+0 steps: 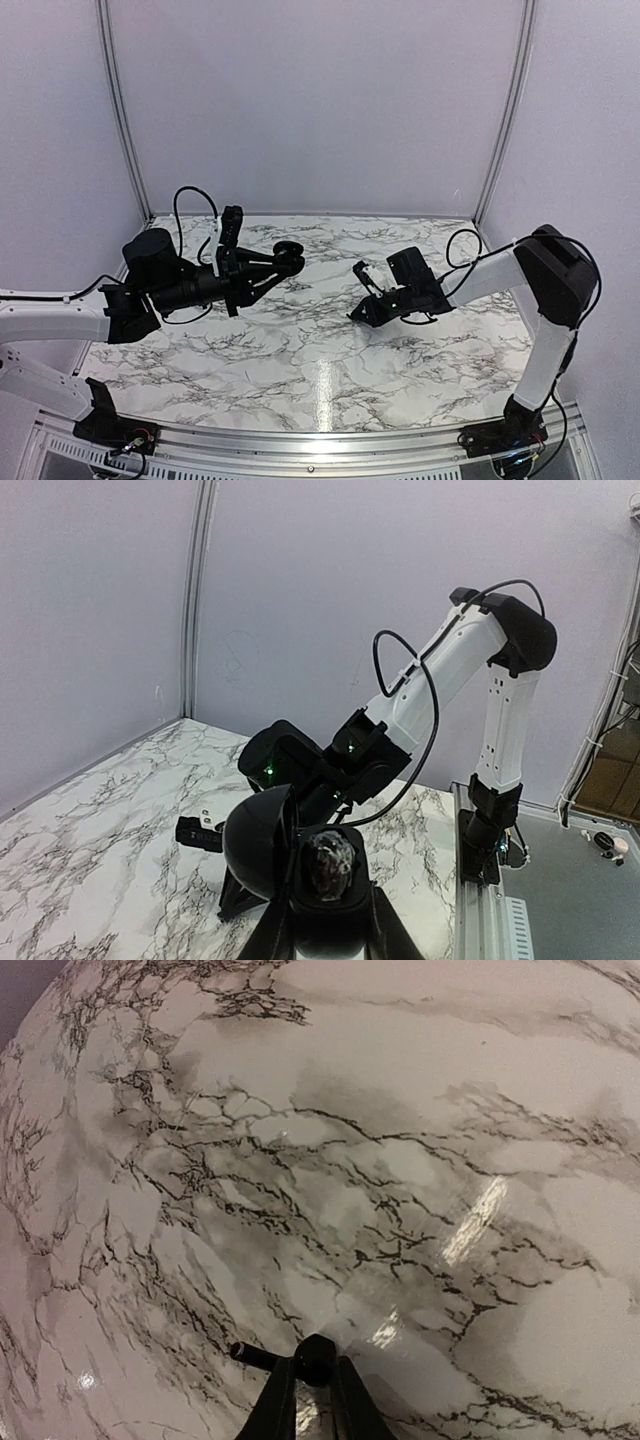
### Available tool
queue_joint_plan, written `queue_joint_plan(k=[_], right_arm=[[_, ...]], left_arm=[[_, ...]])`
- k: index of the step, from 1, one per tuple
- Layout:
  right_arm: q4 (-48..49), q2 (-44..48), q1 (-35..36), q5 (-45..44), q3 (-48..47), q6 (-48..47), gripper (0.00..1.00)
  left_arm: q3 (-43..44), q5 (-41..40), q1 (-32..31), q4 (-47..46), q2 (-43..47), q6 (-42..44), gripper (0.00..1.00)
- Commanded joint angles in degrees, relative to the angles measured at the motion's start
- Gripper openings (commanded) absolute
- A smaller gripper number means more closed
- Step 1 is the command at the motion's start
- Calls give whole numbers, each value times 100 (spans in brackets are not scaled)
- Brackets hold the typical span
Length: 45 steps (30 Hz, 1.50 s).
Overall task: Insert the wireless bluetooth earbuds into the charging case
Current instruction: Move the right earbud to the center of the board.
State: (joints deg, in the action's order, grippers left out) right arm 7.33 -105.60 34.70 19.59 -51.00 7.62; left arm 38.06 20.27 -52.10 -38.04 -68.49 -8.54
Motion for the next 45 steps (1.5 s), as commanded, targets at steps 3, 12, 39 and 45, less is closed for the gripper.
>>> queue_joint_plan(k=[3,12,39,45], right_arm=[[114,576,475,-177,506,714,14],[215,920,1181,-71,747,1156,15],[-2460,-82,549,-541,-1329,579,31],[-2530,-374,563,-488,-1590,510,28]], left_arm=[[-47,-43,32,11,93,53,0],[-31,-23,38,12,35,49,0],[-59,-57,36,6,112,71,0],[-94,-84,36,7,172,112,0]])
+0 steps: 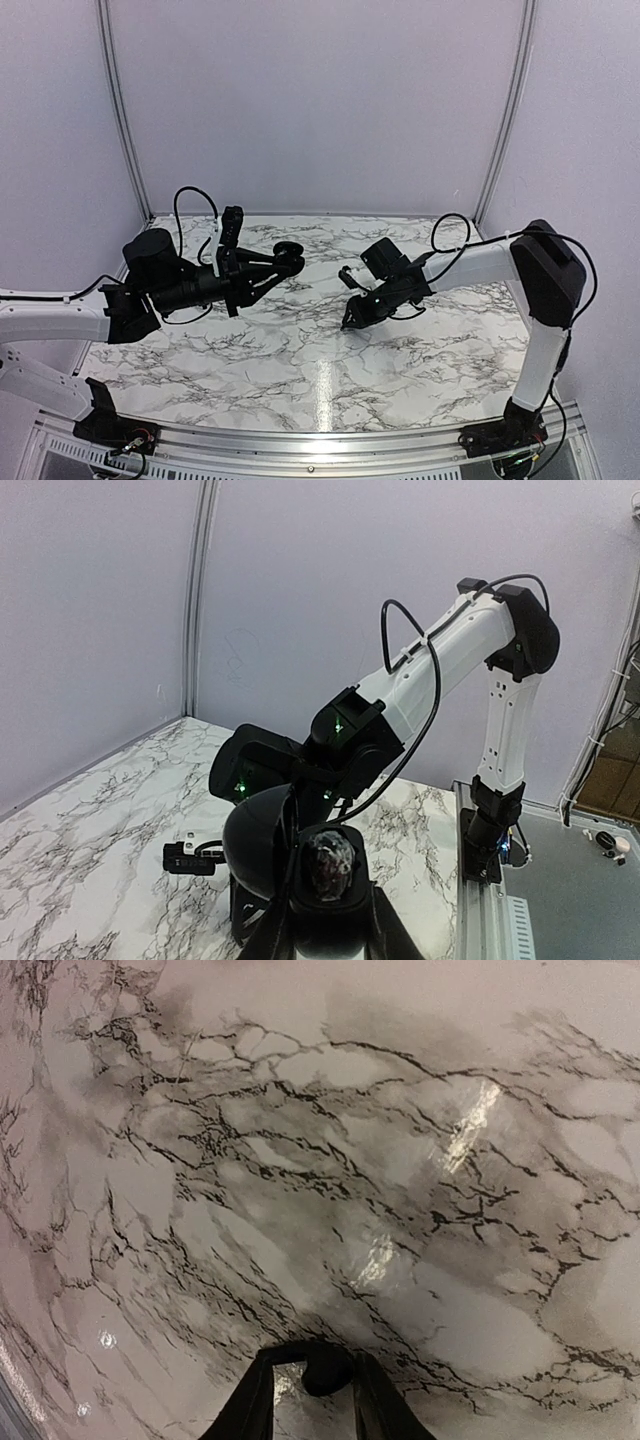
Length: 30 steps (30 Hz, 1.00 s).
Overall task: Insert the wireless bluetooth earbuds into the charging case
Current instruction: Move the right earbud to the center of the board.
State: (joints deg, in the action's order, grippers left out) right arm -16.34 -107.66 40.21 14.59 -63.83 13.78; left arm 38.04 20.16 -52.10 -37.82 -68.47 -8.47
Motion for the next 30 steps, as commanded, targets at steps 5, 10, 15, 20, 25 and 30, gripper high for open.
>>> queue_joint_plan(k=[5,10,15,20,25,30], right_arm=[[-284,-386,85,95,-541,-267,24],[-546,-560,212,282,-749,-629,21],[-1091,-735,516,331,-1009,-1217,19],[-1518,-596,801,189,-997,-1605,18],[-2087,-446,1160,-511,-1059,-1843,20],[-2341,-323,1369,-959,-1373,-2038,30]], left_arm=[[-139,-106,39,-19,210,115,0],[-174,-128,39,-15,254,134,0],[-179,-135,43,-9,264,141,0],[-190,-125,52,-6,301,140,0],[-198,-124,67,-11,333,135,0],[-210,-103,67,-8,343,121,0]])
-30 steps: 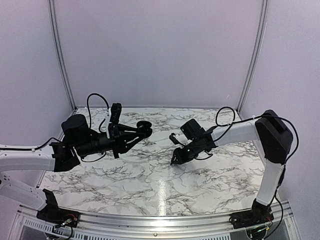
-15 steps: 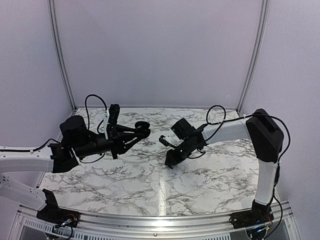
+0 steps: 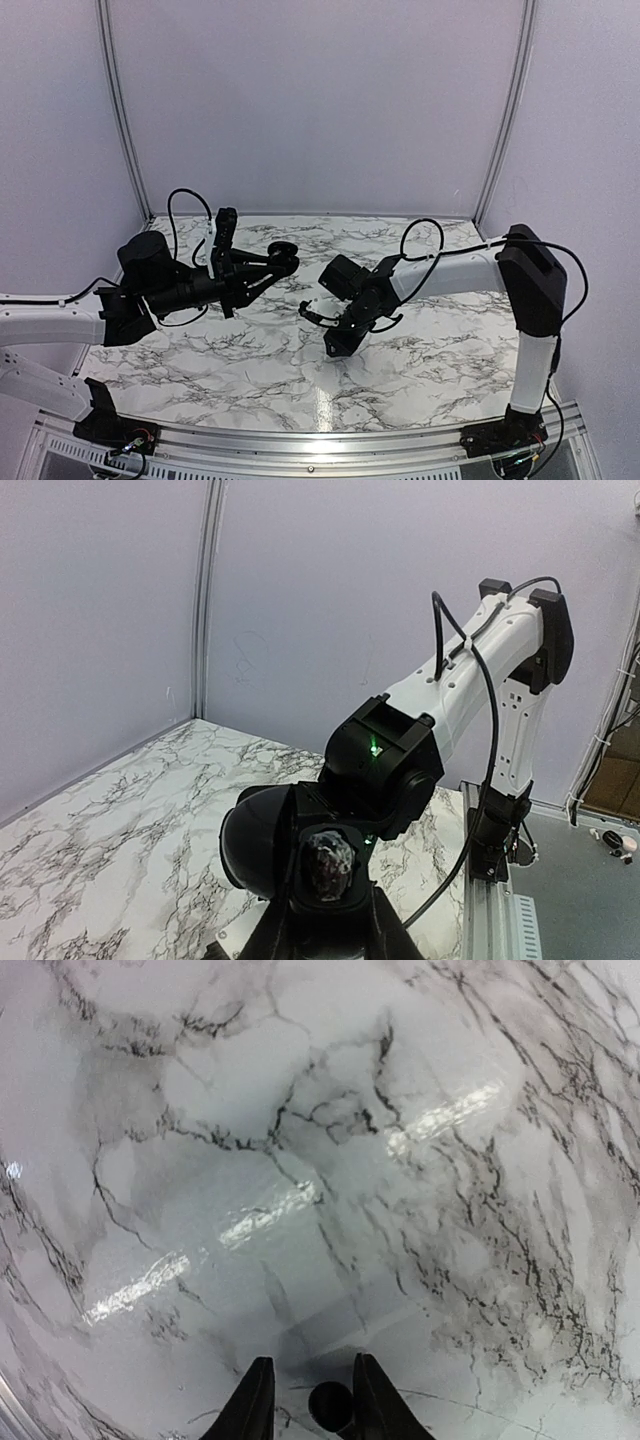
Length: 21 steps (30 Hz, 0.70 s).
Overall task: Insert the wireless bluetooth earbuds into the charging case
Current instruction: Move the right earbud to the center of the board.
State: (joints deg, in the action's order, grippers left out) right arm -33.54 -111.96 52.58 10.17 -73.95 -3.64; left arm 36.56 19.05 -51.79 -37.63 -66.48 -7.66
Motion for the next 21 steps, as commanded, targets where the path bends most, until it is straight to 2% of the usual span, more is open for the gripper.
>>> queue_joint_plan(k=[1,4,7,21], right_arm=[[-760,79,149,-573,-521,-345,32],[-1236,-136,231,-806,-1020,-523,38],[-1648,-375,320,-1158,-1395,-642,39],[-2376,-836,468,-1442,-1915,-408,40]], left_arm=[[-63,19,36,-27,158,35,0],[-90,11,32,-27,222,31,0],[-125,16,41,-25,309,25,0],[-237,-24,60,-25,434,23,0]])
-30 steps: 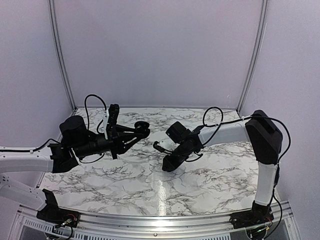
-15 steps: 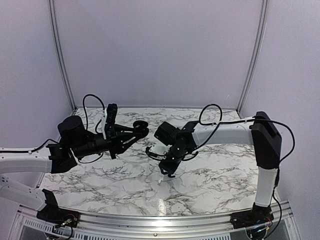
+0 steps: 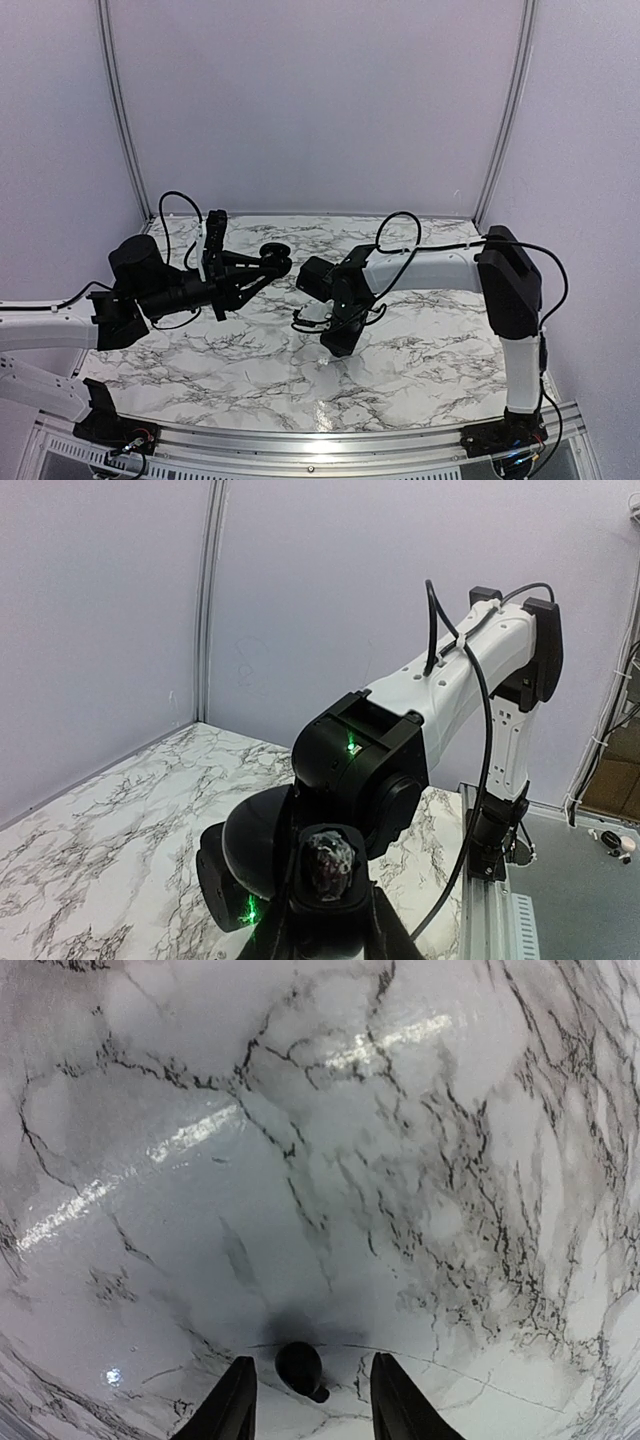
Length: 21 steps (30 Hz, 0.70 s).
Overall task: Insert the wireless bluetooth earbuds into the charging case
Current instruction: Move the right earbud to the center of the board, then pick up the right earbud from the center of the board.
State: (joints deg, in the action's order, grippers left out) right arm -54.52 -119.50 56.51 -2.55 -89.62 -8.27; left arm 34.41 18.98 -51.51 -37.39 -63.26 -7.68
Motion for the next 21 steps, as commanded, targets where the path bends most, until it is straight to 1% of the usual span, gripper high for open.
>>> queue_joint_plan(k=[1,13,21], right_arm=[[-297,-101,83,-159,-365,50,40],[-433,-366,276,-324,-431,66,31],[-558,-518,341,-401,-560,11,18]], left_arm=[[-23,-17,29,-52,113,24,0],[-84,-39,37,-49,162,13,0],[-118,-96,38,-49,218,32,0]])
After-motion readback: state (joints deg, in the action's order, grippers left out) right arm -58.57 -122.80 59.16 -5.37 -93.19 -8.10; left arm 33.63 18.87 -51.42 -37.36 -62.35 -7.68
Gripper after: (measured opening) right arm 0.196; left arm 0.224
